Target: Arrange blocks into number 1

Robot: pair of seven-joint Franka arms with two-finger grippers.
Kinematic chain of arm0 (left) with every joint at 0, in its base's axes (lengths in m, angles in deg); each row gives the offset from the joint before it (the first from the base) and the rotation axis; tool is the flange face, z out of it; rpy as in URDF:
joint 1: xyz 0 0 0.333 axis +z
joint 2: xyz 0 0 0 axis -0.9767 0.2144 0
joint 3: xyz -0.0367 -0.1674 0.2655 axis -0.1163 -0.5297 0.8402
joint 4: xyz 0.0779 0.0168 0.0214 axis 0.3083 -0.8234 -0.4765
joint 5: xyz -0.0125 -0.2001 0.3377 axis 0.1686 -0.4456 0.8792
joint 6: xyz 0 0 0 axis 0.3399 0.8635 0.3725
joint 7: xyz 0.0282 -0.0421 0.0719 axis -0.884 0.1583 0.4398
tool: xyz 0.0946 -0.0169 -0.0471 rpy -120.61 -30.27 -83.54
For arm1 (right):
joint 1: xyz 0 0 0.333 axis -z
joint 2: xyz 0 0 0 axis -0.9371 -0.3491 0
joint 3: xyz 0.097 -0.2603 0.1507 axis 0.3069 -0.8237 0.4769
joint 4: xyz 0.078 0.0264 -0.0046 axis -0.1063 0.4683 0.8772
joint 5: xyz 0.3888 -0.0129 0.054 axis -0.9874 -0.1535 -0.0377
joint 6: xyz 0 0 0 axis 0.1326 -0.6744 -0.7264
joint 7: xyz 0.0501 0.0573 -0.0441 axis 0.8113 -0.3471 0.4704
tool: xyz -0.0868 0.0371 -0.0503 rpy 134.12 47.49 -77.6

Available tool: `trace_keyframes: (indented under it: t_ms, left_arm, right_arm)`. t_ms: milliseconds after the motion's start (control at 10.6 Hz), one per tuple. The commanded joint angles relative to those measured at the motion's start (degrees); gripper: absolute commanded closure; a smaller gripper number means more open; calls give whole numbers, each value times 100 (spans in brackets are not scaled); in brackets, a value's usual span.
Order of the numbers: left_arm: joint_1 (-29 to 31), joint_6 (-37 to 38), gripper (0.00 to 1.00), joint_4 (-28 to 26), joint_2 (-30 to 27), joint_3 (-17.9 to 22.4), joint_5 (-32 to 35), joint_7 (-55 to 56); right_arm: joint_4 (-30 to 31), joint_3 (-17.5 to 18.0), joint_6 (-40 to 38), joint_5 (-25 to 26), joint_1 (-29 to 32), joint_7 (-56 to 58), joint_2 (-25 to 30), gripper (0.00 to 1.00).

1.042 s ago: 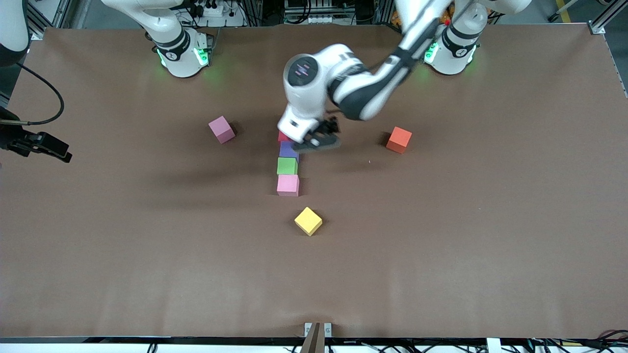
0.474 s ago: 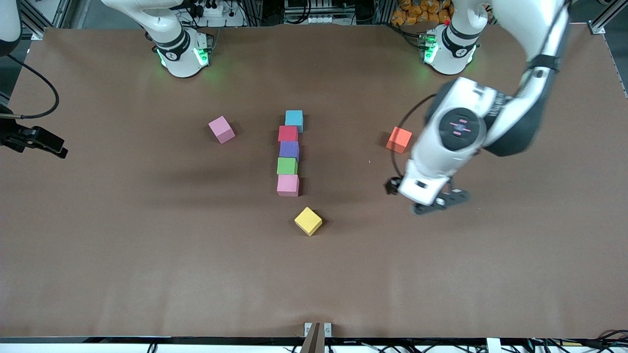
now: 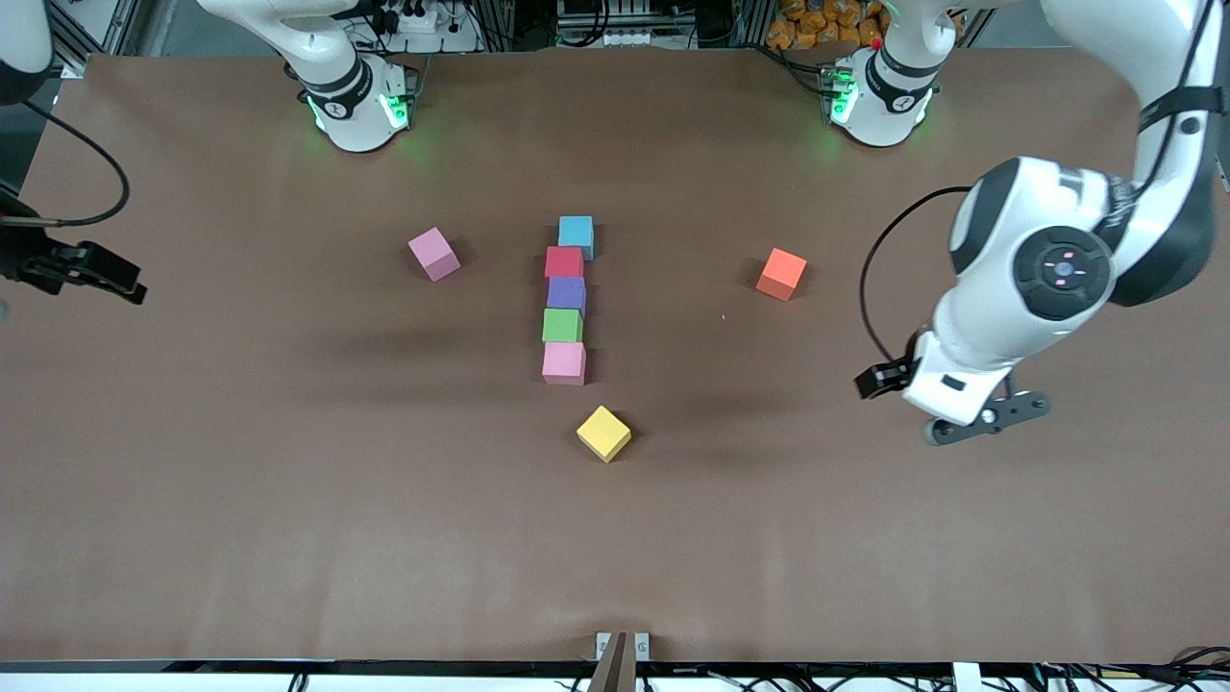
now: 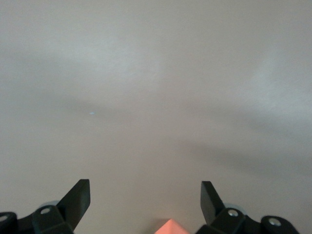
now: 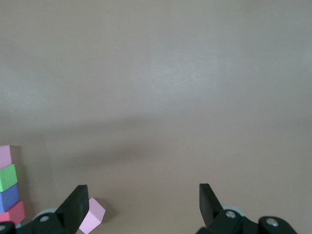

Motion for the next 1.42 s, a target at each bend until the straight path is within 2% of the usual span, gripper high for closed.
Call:
trace_keyframes:
  t_ms: [0,95,189,284,568,758,853,1042,1137,1326]
  left_arm:
    - [-132,313,0,-584,-725,405,-113,-444]
    - [-508,305,0,-822,-1103,1026,-472,-863]
    - [-729,305,0,-1120,-1524,1476,-649,-1285]
    - [-731,305,0,-1376,-1850,1533,-651,-1429]
    - [-670,322,0,-1282,-2353,1525,-695,-1517]
    - [-626,496,0,-801,-2372,1533,-1097,-2410]
    - [-521,872,0,-468,-2311,1525,-1178,-2606]
    - [-415,1349,0,-245,-2249,1516,-1354,-3080]
    - [-467,1594,0,121,-2188,1525,-1311,-3100]
    - [-476,1886,0,300,-2152,1499,-1310,-3100]
  right_arm:
    - [-54,-65,-39,-80,-79,-39,-7,0]
    - [-54,-56,-30,-80,-71,-39,-7,0]
    - [-63,-56,-82,-71,-79,-39,11,0]
    - [-89,-65,-100,-71,-79,-39,11,0]
    - [-107,-56,-275,-71,-70,-39,63,0]
    - [-133,-56,-372,-71,-88,-39,64,0]
    - [-142,-47,-433,-71,-88,-30,64,0]
    - [-133,-47,-425,-71,-140,-39,46,0]
    - [-133,-47,-425,-71,-141,-47,46,0]
    - [-142,-56,-425,-71,-141,-39,46,0]
